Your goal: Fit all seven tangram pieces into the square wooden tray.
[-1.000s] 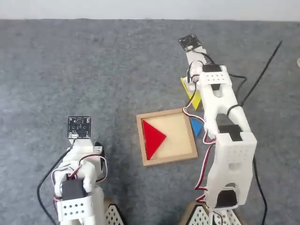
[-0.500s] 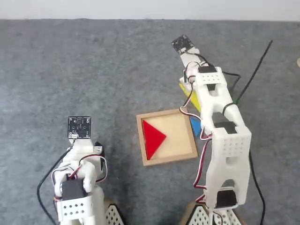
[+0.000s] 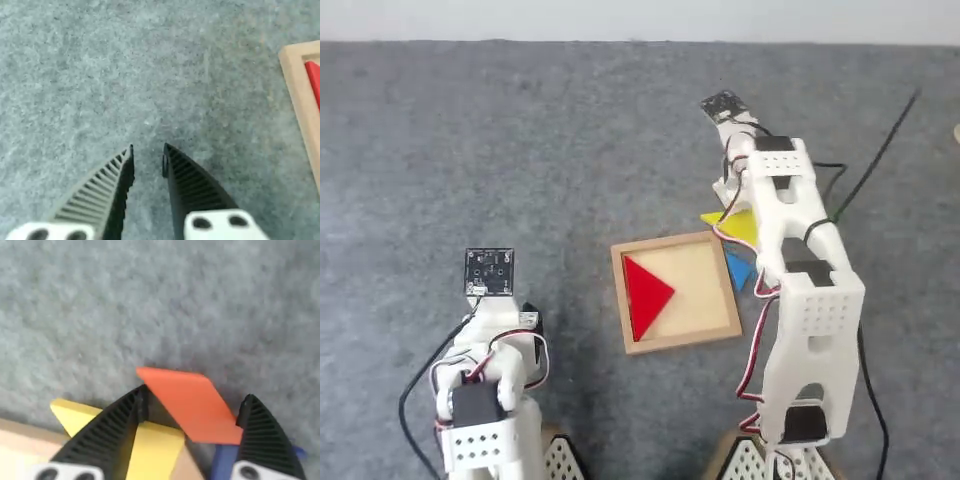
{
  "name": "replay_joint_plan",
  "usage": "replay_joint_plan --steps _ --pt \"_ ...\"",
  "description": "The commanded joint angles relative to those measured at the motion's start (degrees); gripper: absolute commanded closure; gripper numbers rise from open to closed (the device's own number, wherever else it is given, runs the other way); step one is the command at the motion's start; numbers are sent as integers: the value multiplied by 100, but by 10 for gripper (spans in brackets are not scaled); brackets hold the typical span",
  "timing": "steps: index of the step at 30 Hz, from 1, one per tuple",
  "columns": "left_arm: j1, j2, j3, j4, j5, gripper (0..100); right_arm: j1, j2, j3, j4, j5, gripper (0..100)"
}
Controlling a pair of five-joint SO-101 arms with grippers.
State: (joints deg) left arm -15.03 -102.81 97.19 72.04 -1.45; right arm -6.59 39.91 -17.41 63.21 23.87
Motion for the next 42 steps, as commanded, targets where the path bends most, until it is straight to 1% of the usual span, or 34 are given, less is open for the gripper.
replay_joint_plan --steps 1,7,14,18,21,28,31,34,37,42 --pt "-9 -114 -75 18 -9 907 426 -259 44 391 299 707" --pt "-9 -114 -75 18 -9 907 787 -769 809 391 756 707" --pt "-18 -114 -75 18 -9 907 1358 -1516 1785 48 1169 707" --pt "-18 -114 -75 18 -9 907 1543 -1921 1881 92 1160 707" --pt "-18 -114 -75 18 -9 907 1385 -2316 1899 286 914 707" --pt "-18 -114 -75 18 -9 907 664 -2826 2013 585 527 707" --pt "-18 -114 -75 18 -9 907 207 -2853 2462 400 448 707" --pt "-18 -114 -75 18 -9 907 -136 -2870 3033 -119 281 707" --pt "-18 -114 -75 18 -9 907 -242 -2879 3385 -347 193 707" --pt "-18 -114 -75 18 -9 907 -233 -2870 3473 -338 193 707"
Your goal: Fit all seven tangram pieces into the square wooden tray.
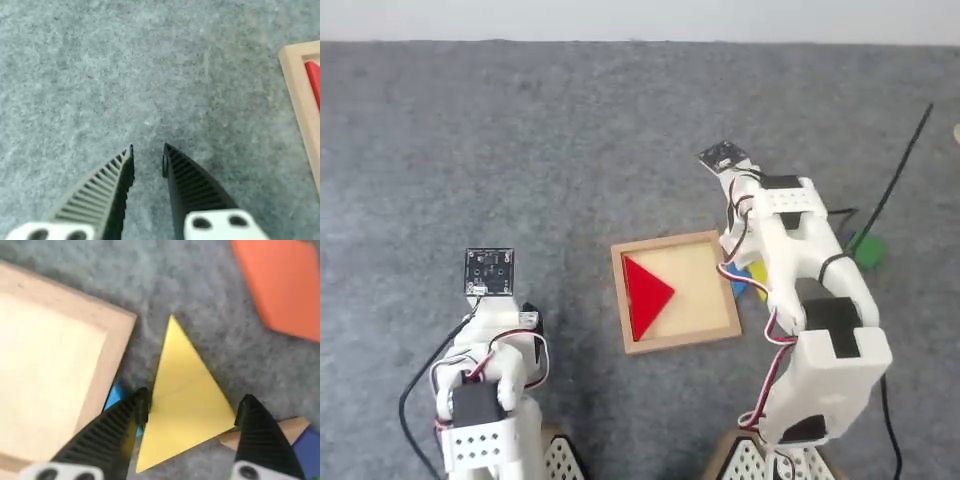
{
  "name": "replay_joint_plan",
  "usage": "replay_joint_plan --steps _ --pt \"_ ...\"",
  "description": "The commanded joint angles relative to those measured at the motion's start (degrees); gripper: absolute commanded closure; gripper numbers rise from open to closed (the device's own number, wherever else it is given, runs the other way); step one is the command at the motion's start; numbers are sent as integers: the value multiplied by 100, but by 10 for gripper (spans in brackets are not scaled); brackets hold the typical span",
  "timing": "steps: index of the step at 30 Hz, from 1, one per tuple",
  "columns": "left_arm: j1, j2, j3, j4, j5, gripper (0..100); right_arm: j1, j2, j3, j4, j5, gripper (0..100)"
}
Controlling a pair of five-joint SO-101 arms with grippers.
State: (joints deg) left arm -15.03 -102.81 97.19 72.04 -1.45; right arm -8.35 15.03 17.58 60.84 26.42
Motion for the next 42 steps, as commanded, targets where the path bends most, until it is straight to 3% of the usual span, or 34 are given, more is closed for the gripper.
replay_joint_plan --steps 1,13,16,19,42 --pt "-18 -114 -75 18 -9 907 -31 -382 -18 -92 -79 707" --pt "-18 -114 -75 18 -9 907 189 -382 290 -48 -853 703" --pt "-18 -114 -75 18 -9 907 295 -382 308 -13 -976 644" --pt "-18 -114 -75 18 -9 907 303 -347 396 4 -949 608" --pt "-18 -114 -75 18 -9 907 198 -154 527 356 -571 645"
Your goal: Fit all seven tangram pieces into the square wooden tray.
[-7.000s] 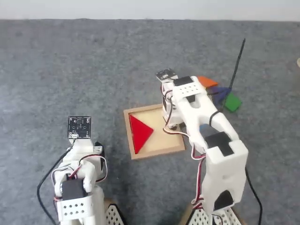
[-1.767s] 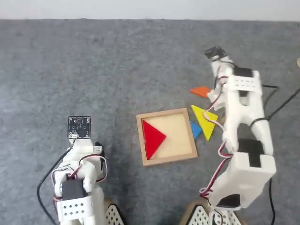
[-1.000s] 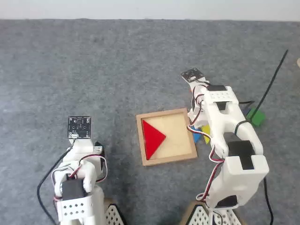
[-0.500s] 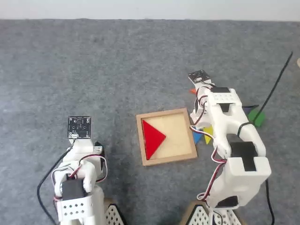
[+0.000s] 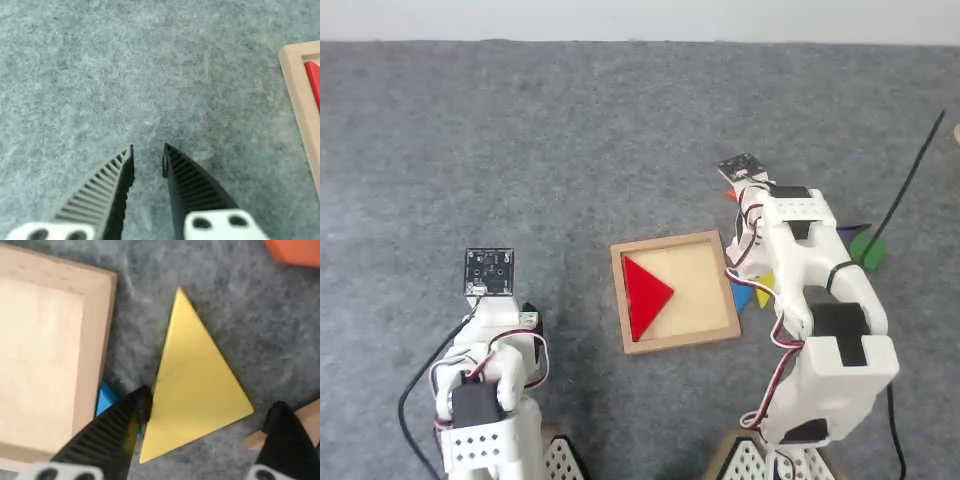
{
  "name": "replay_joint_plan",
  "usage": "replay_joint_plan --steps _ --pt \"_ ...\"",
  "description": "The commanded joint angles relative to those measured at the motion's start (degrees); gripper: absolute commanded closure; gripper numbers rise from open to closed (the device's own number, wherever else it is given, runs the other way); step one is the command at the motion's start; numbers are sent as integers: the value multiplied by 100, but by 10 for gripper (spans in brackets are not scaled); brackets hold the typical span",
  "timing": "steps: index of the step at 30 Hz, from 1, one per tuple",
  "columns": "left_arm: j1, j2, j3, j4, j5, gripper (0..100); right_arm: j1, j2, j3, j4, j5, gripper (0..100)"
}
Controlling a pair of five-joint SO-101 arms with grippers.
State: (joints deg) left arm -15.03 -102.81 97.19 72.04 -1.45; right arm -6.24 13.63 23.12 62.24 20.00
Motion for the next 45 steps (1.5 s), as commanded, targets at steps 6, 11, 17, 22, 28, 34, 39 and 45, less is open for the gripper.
replay_joint_plan --steps 6,11,17,22,28,34,39,45 --pt "-18 -114 -75 18 -9 907 -13 48 -114 259 62 825" --pt "-18 -114 -75 18 -9 907 -13 31 -114 215 62 803" --pt "-18 -114 -75 18 -9 907 31 -4 -158 163 123 793" --pt "-18 -114 -75 18 -9 907 84 4 -492 84 1002 721" --pt "-18 -114 -75 18 -9 907 92 57 -949 84 1881 632" --pt "-18 -114 -75 18 -9 907 48 136 -1011 -365 2251 633" --pt "-18 -114 -75 18 -9 907 101 585 -1073 -356 2215 633" --pt "-18 -114 -75 18 -9 907 215 681 -1266 40 1864 634"
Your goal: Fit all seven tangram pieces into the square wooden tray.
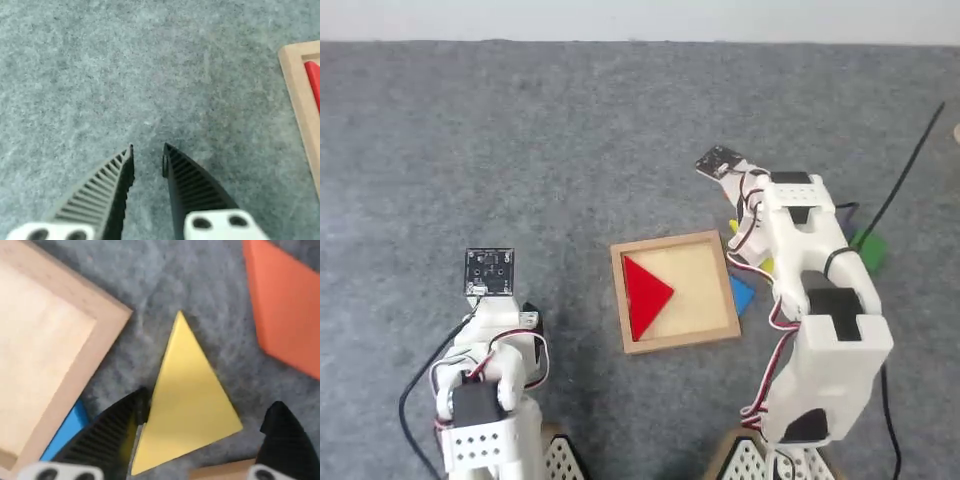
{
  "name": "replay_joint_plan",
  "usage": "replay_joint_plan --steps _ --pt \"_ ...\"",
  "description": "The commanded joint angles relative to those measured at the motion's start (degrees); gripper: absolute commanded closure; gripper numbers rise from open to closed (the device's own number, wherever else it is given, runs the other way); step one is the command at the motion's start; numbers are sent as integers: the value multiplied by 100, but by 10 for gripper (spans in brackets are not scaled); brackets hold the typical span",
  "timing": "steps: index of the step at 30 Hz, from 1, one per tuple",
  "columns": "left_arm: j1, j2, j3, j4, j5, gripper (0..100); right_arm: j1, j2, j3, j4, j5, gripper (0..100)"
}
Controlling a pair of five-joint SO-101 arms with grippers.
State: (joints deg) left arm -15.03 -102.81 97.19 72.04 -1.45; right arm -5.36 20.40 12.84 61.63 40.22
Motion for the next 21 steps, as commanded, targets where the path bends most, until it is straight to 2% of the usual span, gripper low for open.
replay_joint_plan --steps 1,4,14,21 --pt "-18 -114 -75 18 -9 907 127 4 -229 119 -176 634" --pt "-18 -114 -75 18 -9 907 127 4 -220 295 -404 634" --pt "-18 -114 -75 18 -9 907 110 13 -176 321 -422 639" --pt "-18 -114 -75 18 -9 907 119 13 -176 321 -440 775"
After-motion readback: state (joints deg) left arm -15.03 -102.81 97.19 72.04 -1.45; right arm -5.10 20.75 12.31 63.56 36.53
